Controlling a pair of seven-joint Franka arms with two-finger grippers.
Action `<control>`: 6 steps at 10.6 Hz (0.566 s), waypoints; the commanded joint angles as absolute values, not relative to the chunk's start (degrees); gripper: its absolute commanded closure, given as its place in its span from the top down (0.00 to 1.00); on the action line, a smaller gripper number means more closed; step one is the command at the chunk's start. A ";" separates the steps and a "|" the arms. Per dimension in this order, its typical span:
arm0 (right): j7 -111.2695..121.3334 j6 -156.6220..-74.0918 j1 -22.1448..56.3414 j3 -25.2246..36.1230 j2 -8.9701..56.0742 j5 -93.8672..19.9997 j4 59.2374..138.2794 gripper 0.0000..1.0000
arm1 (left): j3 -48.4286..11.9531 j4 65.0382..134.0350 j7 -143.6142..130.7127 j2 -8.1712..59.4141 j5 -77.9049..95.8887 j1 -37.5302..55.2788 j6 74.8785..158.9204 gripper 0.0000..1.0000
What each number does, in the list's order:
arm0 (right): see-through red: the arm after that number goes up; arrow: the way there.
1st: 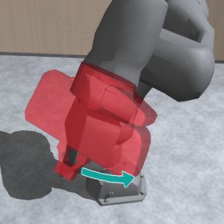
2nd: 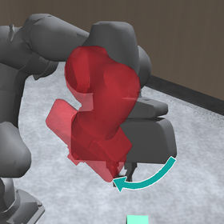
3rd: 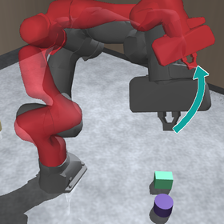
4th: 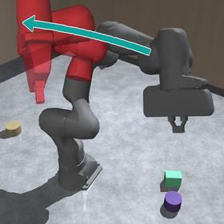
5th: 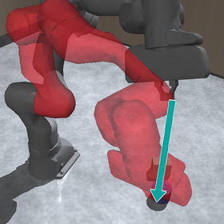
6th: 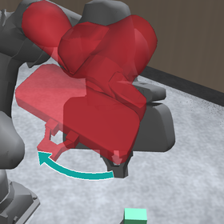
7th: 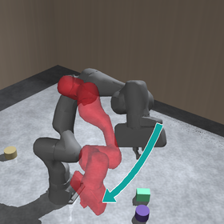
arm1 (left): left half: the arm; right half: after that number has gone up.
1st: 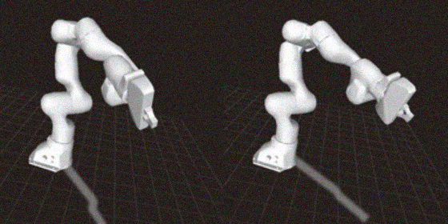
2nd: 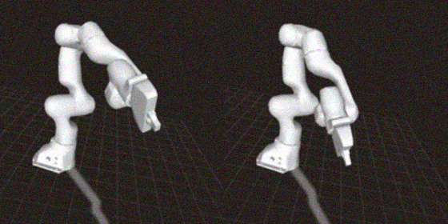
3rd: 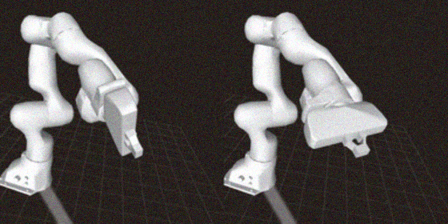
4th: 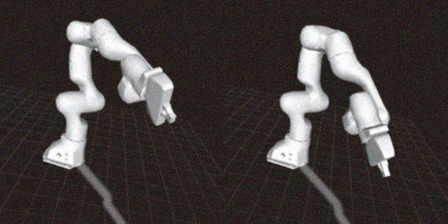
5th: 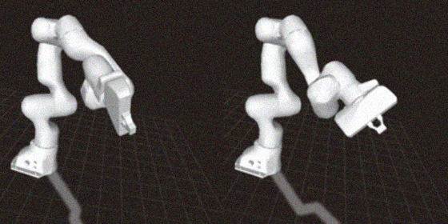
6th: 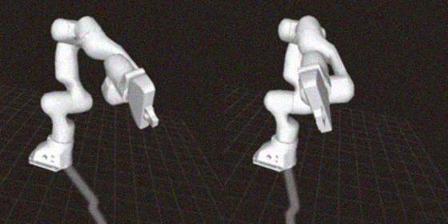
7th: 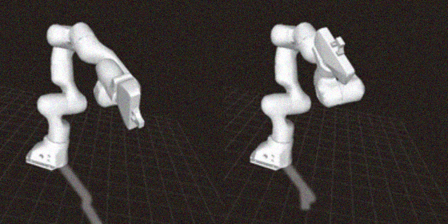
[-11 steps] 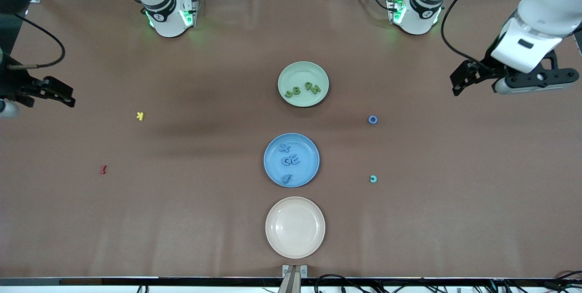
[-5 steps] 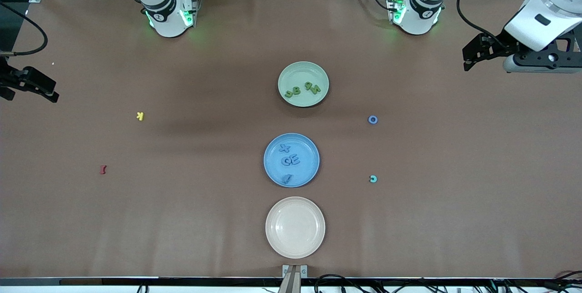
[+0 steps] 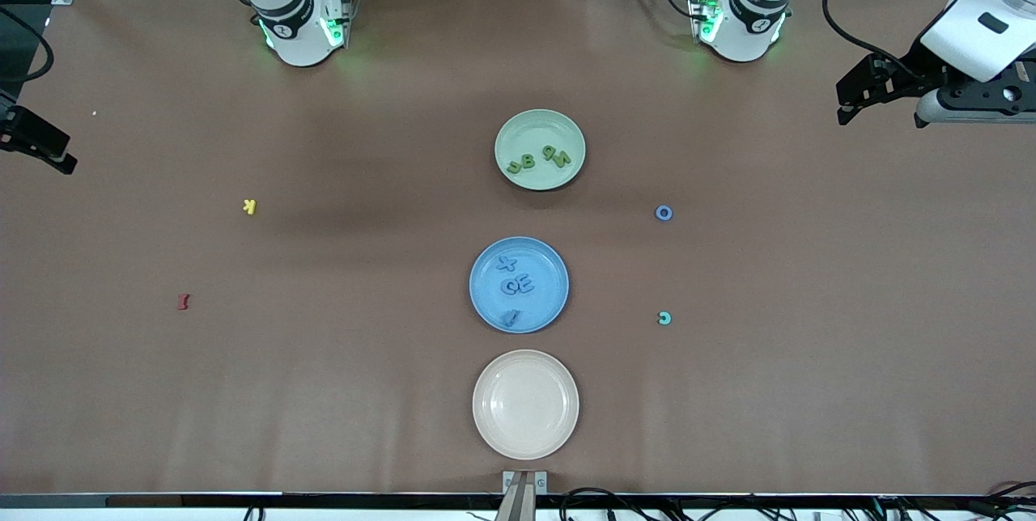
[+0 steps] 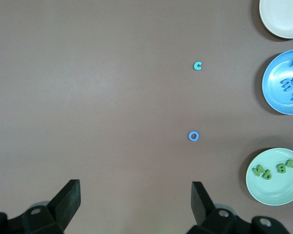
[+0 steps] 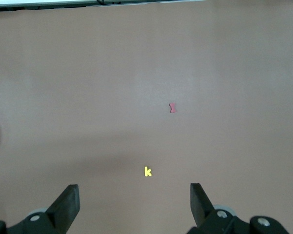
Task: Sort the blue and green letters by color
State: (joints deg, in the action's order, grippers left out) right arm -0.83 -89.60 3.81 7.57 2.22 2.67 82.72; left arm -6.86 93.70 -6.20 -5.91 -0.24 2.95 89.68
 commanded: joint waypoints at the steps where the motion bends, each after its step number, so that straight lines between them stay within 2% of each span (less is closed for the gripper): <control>1: -1.41 -89.30 3.25 7.47 2.02 3.16 83.06 1.00 | -6.68 92.02 -4.83 -4.92 1.06 2.81 90.43 1.00; 6: -1.41 -89.03 3.52 7.38 2.02 3.16 82.62 1.00 | -6.68 92.20 -4.66 -5.19 1.58 2.81 92.20 1.00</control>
State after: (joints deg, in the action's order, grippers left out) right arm -0.83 -89.60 3.75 7.84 2.26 2.67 82.99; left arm -6.87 93.25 -6.20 -5.56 -0.17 2.97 92.20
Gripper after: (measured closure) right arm 0.000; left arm 0.000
